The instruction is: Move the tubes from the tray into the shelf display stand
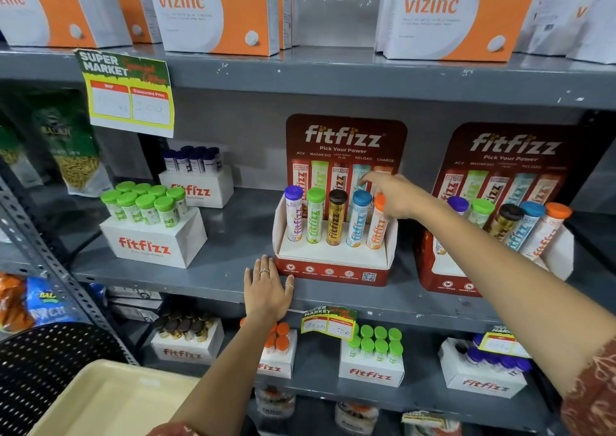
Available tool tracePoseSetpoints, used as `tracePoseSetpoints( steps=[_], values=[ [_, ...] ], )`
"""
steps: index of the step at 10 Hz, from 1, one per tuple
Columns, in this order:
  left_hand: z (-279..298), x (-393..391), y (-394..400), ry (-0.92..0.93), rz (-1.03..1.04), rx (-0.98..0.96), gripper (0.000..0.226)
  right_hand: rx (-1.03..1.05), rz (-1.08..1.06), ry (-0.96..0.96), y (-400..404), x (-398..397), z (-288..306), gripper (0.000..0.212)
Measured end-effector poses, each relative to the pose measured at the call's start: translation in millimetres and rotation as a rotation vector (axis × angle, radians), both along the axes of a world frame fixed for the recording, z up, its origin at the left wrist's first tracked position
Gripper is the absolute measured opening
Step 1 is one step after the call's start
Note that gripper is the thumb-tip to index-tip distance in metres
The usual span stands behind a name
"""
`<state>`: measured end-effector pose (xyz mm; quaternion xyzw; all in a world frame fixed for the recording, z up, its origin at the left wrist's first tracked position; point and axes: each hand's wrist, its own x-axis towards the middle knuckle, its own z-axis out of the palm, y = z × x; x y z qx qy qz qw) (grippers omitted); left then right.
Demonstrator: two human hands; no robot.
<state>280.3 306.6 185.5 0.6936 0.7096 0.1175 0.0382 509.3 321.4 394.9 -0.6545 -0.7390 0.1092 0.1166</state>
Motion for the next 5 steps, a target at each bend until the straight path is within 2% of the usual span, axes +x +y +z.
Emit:
tracePoseSetpoints(
  steps=[2,3,4,5],
  values=[
    [7.5,0.2,-0.9,-0.006,-0.008,-0.05,0.067,0.012,0.064,-0.016,1.1,5.4,-13.5,0.063],
    [14.2,-0.9,-5.8,-0.106,-0.013,-0.03,0.065,0.033,0.065,-0.053,-5.1,3.7,-12.1,0.063],
    [30.2,-1.4,-15.0,-0.265,-0.009,0.185,0.058,0.296,0.03,-0.154,-23.7,-4.3,-15.3,0.054],
    [39.9,1.3,-16.4,-0.253,-0.09,0.394,0.052,0.556,0.033,-0.092,-30.3,-5.7,-19.6,0.038]
  ],
)
